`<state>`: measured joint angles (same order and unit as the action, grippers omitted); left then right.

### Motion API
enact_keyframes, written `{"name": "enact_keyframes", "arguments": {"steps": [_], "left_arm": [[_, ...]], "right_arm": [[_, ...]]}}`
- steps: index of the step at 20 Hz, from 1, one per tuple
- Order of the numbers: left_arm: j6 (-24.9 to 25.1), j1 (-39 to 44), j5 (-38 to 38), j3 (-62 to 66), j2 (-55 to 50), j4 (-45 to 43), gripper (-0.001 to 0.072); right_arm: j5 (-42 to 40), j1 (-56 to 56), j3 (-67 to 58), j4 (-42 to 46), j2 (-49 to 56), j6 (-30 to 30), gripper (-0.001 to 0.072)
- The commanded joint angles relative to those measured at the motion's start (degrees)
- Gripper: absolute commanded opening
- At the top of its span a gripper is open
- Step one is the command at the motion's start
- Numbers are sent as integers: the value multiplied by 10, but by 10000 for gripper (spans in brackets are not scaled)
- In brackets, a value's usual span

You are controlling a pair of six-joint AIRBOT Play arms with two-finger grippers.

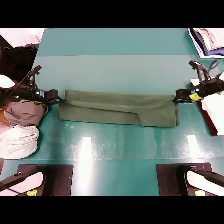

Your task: Fold the shirts.

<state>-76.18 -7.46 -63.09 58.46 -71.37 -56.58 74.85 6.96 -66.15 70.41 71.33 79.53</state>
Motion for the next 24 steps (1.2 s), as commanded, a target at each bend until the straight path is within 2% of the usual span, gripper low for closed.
{"name": "enact_keyframes", "arguments": {"steps": [1,2,4,8,9,10,11,12,13,17,21,24], "left_arm": [[-30,0,99,28,-46,13,616],[-46,0,114,36,-46,13,615],[-48,0,91,60,-46,14,615],[-43,0,-31,82,-46,15,614],[-42,0,-50,82,-46,15,562],[-33,0,-59,82,-46,15,336],[-16,0,-59,82,-46,15,119],[-8,0,-55,82,-46,15,29],[-10,0,-50,82,-46,20,29],[-9,0,-56,82,-46,69,29],[-7,47,-59,82,-46,59,28],[-7,101,-35,82,-46,57,28]], "right_arm": [[-43,-5,-57,-5,73,5,180],[-42,-5,-74,-5,88,6,385],[-10,0,-102,-4,99,5,402],[22,52,-65,-4,54,-14,402],[21,73,-37,-5,36,-21,402],[22,92,-10,-5,21,-30,404],[22,113,19,-8,9,-46,497],[22,134,44,-28,3,-68,649],[22,155,66,-61,3,-92,718],[19,200,123,-174,47,-157,717],[16,186,126,-229,122,-193,696],[-6,159,126,-229,158,-197,693]]}}
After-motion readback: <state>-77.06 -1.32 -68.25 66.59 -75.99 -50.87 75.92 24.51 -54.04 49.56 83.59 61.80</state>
